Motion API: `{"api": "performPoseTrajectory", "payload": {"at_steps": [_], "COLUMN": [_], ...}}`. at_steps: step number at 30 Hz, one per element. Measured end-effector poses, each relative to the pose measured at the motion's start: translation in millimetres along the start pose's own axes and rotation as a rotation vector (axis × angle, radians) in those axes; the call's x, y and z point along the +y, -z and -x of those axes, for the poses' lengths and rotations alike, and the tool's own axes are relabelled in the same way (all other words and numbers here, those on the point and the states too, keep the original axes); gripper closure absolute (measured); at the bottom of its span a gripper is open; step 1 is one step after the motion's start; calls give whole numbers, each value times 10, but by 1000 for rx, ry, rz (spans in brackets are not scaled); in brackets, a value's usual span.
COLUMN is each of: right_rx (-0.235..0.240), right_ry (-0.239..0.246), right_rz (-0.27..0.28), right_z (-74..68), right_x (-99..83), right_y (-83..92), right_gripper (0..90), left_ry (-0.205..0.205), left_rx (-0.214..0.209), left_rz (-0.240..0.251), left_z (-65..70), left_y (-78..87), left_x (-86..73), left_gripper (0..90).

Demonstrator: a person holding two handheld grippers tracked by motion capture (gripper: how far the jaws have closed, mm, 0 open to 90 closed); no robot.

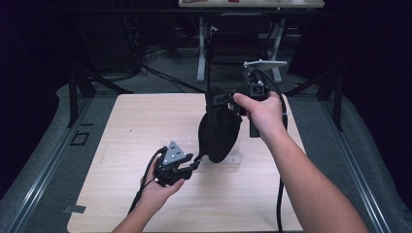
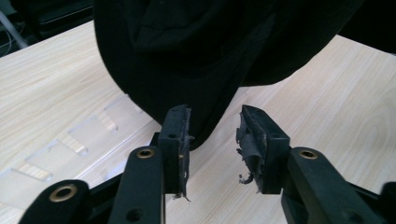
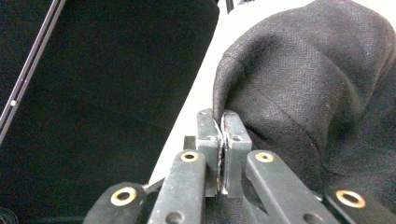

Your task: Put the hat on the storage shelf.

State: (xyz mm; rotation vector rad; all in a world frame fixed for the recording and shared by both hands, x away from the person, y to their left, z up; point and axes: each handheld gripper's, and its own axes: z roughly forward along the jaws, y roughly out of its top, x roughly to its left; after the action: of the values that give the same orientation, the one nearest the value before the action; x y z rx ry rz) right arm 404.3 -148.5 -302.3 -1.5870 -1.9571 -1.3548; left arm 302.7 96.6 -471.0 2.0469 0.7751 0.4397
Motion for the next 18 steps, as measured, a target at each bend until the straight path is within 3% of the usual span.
{"api": "performPoseTrajectory", "payload": {"at_steps": [10,18], "right_rx": [4,7], "right_ry": [2,6], "right_rz": [0,-1], "right_z": [-22,-33], "right_x": [-10,-17], "right_y": [-26,-26], "right_gripper": [877,872], "left_ry": [-14,-42], "left_rx": [30,41], "left_rz": [-29,-33], "left_z": [4,6], "left_y": [-103,-104], "left_x": [-13,-24], "left_gripper": [790,820]}}
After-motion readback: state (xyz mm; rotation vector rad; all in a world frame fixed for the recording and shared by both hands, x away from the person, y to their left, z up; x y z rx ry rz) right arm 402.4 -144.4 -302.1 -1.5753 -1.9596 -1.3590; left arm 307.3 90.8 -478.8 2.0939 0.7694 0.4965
